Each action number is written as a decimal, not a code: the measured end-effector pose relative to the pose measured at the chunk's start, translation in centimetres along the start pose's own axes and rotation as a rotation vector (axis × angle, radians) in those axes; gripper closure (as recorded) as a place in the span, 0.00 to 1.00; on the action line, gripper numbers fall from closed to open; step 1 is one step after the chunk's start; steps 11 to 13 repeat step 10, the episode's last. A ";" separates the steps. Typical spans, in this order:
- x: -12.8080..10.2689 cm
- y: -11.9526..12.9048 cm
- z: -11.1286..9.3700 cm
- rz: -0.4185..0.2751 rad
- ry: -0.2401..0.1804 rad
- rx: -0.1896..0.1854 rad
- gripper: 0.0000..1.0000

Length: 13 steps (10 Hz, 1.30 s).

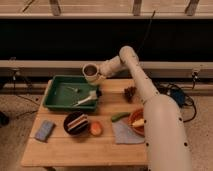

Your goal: Stack cups into tray

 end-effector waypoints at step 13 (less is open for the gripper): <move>2.3 2.2 6.3 0.036 -0.038 -0.103 1.00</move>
